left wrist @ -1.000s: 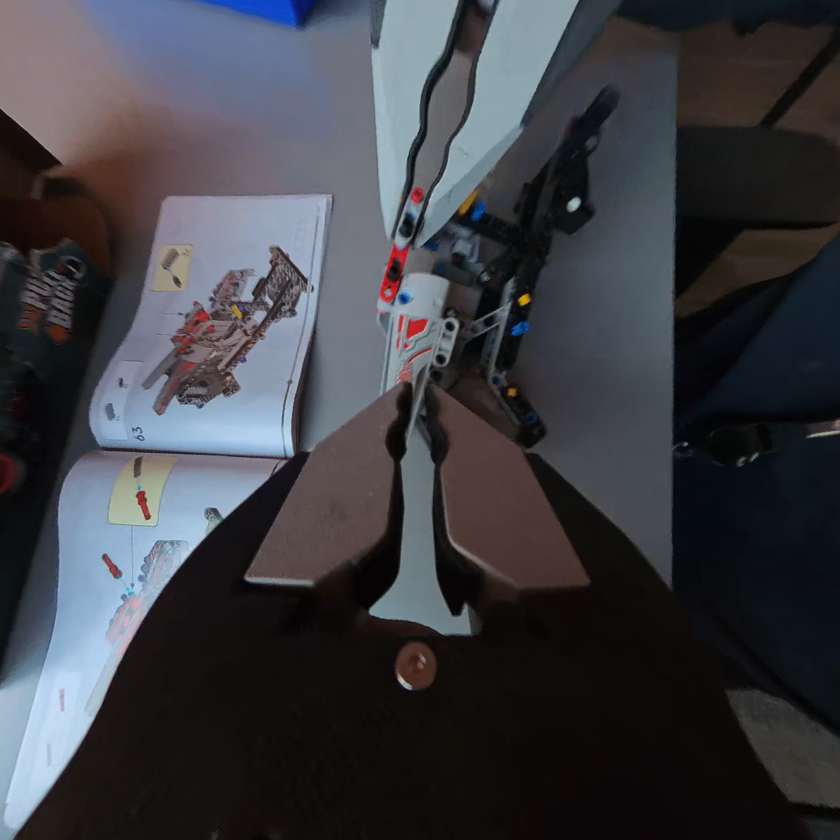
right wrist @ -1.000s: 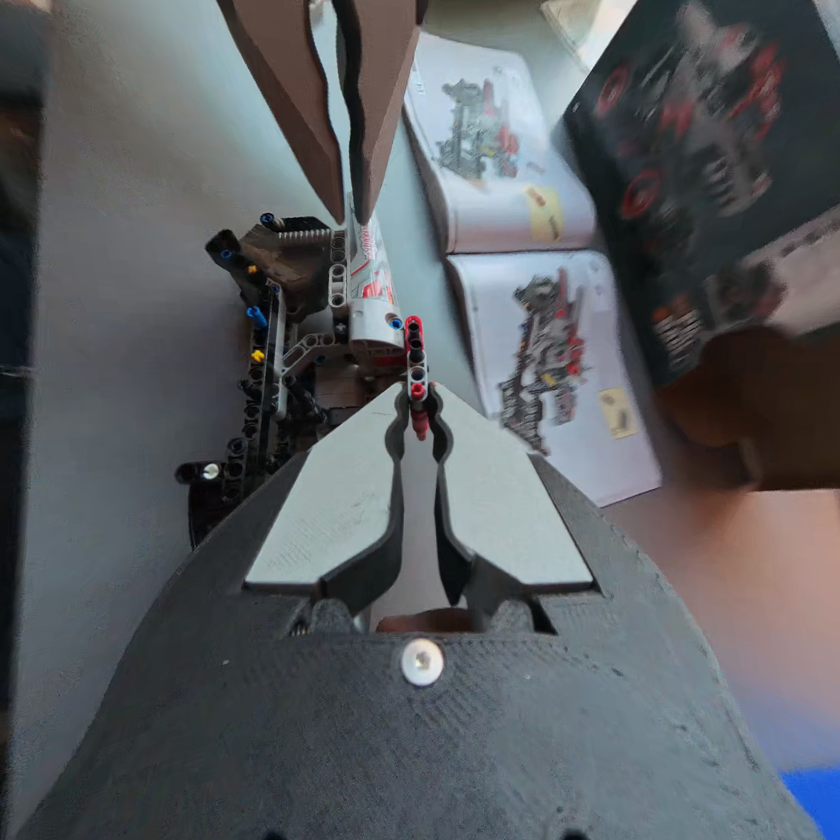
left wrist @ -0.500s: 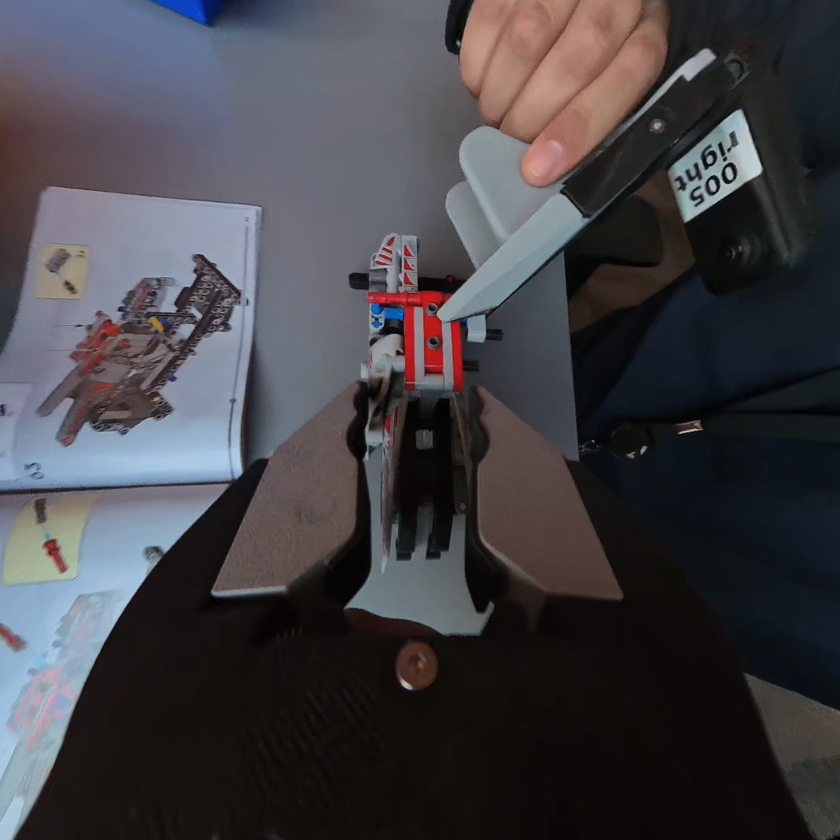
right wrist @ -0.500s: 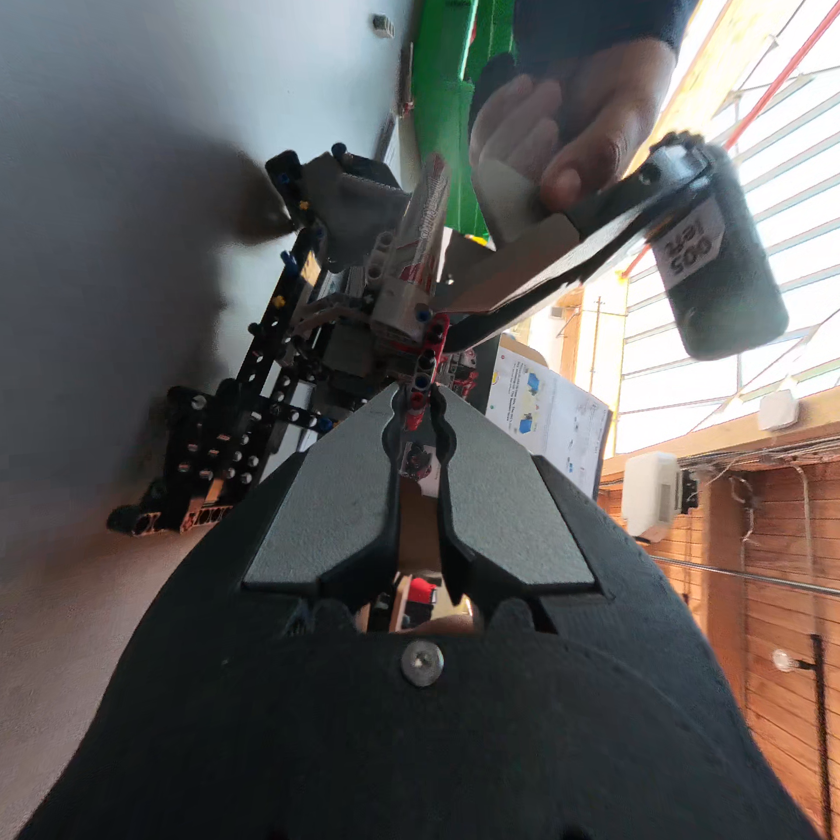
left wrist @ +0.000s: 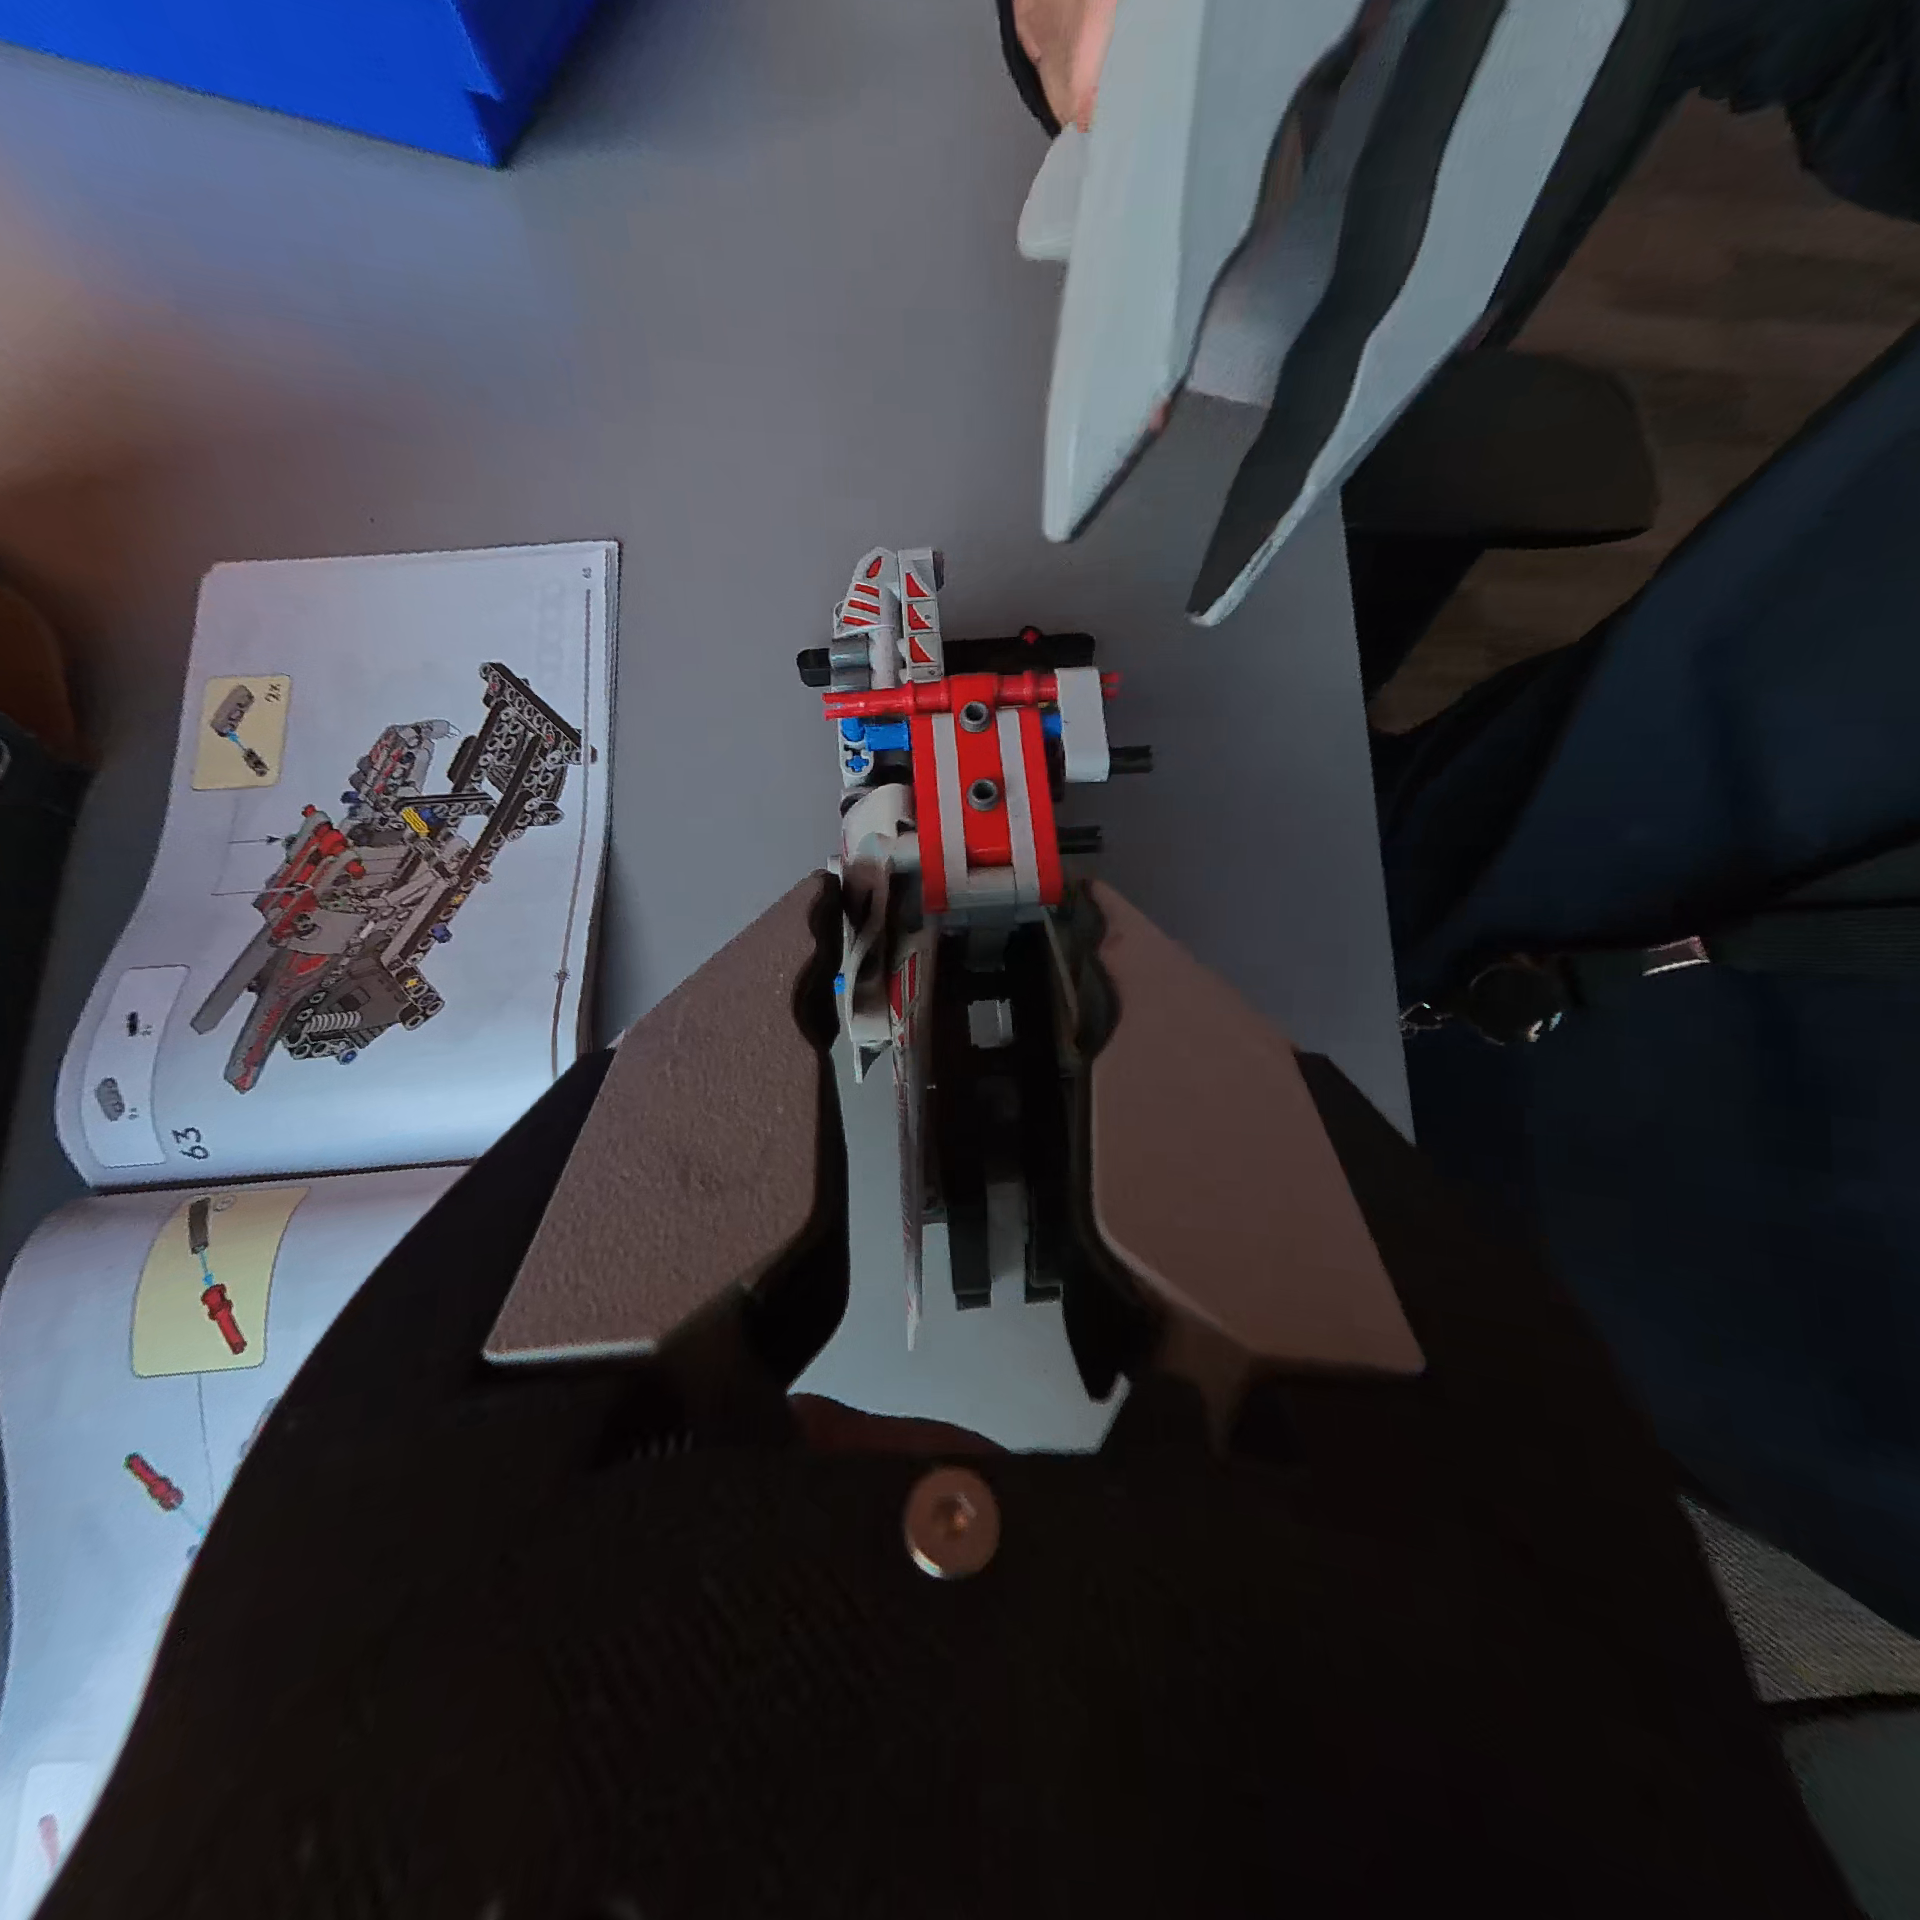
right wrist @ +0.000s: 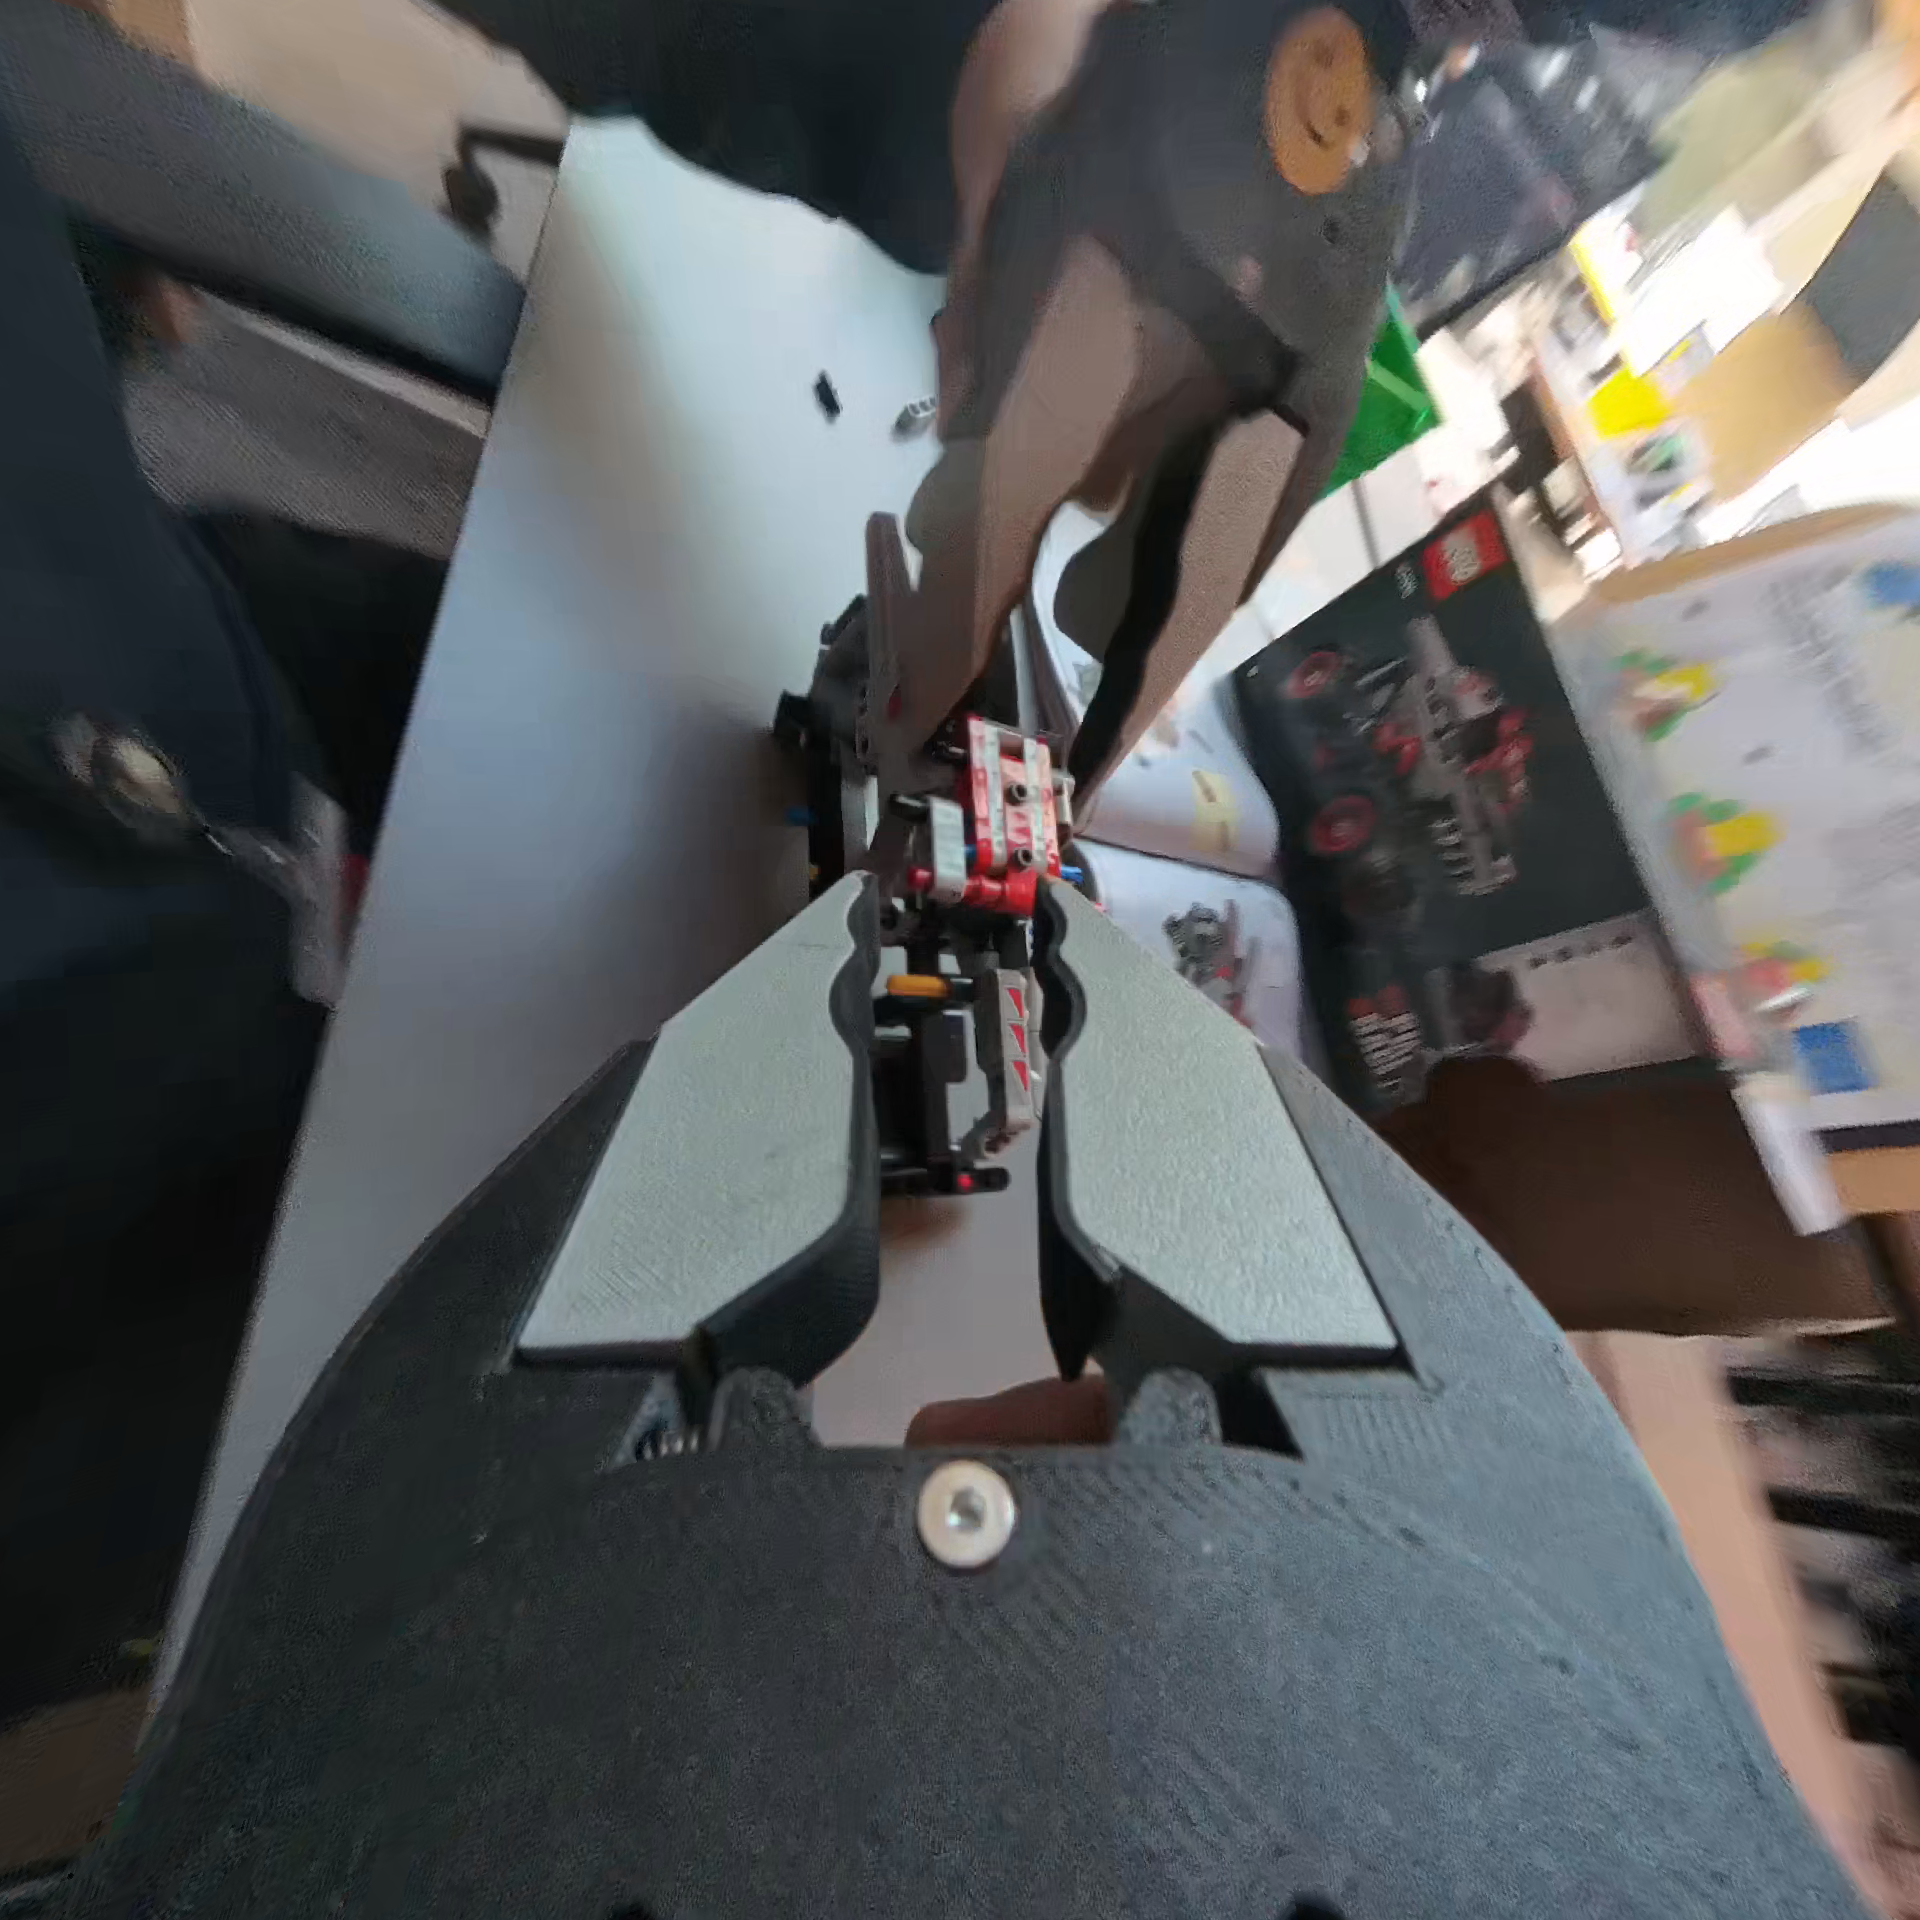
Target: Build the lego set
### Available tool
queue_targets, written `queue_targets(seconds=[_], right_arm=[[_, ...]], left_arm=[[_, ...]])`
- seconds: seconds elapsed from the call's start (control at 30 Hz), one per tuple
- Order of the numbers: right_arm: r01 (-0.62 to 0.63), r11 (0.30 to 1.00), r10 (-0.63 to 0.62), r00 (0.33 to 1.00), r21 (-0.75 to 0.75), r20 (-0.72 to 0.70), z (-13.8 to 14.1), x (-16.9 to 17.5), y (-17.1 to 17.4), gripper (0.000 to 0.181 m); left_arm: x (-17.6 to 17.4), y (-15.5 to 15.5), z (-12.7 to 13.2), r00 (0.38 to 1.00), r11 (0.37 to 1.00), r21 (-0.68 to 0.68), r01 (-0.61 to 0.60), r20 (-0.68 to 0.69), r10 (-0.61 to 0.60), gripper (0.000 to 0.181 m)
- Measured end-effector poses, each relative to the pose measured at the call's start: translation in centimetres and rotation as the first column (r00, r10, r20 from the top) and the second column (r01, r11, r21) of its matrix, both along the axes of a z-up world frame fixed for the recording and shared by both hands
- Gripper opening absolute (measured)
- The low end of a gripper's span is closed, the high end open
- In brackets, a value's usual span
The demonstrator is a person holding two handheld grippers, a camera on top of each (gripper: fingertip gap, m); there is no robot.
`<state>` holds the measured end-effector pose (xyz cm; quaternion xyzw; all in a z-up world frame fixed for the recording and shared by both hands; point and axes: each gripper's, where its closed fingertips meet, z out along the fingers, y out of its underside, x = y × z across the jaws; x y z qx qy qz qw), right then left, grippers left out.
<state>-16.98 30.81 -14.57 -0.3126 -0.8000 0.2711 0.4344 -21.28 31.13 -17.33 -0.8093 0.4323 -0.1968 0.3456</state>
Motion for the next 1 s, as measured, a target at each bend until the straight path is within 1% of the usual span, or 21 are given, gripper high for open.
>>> queue_targets(seconds=[0.03, 0.07, 0.13, 0.27, 0.33, 0.4, 0.47, 0.67, 0.9, 1.0], right_arm=[[0.008, 0.998, -0.006, 0.999, -0.069, 0.037, 0.2, -0.3, 0.0, 0.029], [0.004, 0.993, 0.005, 0.997, -0.122, 0.077, 0.2, -0.6, -0.1, 0.028], [-0.024, 0.985, 0.053, 0.984, -0.169, 0.169, -0.2, -1.2, -0.4, 0.028], [-0.063, 0.989, 0.102, 0.948, -0.137, 0.302, -0.6, -2.4, 0.3, 0.024], [-0.086, 0.986, 0.136, 0.908, -0.143, 0.397, -0.9, -2.5, 0.3, 0.024], [-0.093, 0.988, 0.143, 0.858, -0.125, 0.493, -1.4, -2.3, 0.3, 0.033], [-0.093, 0.992, 0.124, 0.823, -0.083, 0.554, -1.9, -2.3, 0.5, 0.034], [-0.085, 0.996, 0.090, 0.764, -0.038, 0.638, -2.0, -2.2, 0.5, 0.034], [-0.031, 0.997, 0.072, 0.717, -0.072, 0.693, -2.1, -2.3, 0.5, 0.034], [-0.031, 0.997, 0.072, 0.712, -0.071, 0.699, -2.3, -2.4, 0.4, 0.034]], left_arm=[[0.0, 0.0, 0.0, 1.000, 1.000, 0.015, -0.001, -0.004, 0.001, 0.041], [0.1, 0.1, 0.0, 1.000, 1.000, 0.027, 0.000, -0.006, 0.000, 0.041], [0.1, 0.0, 0.1, 1.000, 0.999, 0.041, 0.005, -0.007, -0.005, 0.041], [0.1, 0.1, 0.1, 1.000, 0.999, 0.048, 0.016, 0.014, -0.017, 0.041], [0.1, 0.1, 0.1, 1.000, 0.999, 0.051, 0.019, 0.024, -0.020, 0.041], [0.1, 0.1, 0.1, 0.999, 0.998, 0.058, 0.022, 0.025, -0.023, 0.041], [0.2, 0.1, 0.1, 0.999, 0.997, 0.069, 0.026, 0.024, -0.028, 0.041], [0.4, 0.1, 0.1, 0.998, 0.995, 0.091, 0.030, 0.045, -0.034, 0.040], [0.4, 0.1, 0.2, 0.998, 0.994, 0.107, 0.028, 0.053, -0.034, 0.040], [0.3, 0.1, 0.2, 0.998, 0.993, 0.111, 0.028, 0.059, -0.034, 0.041]])
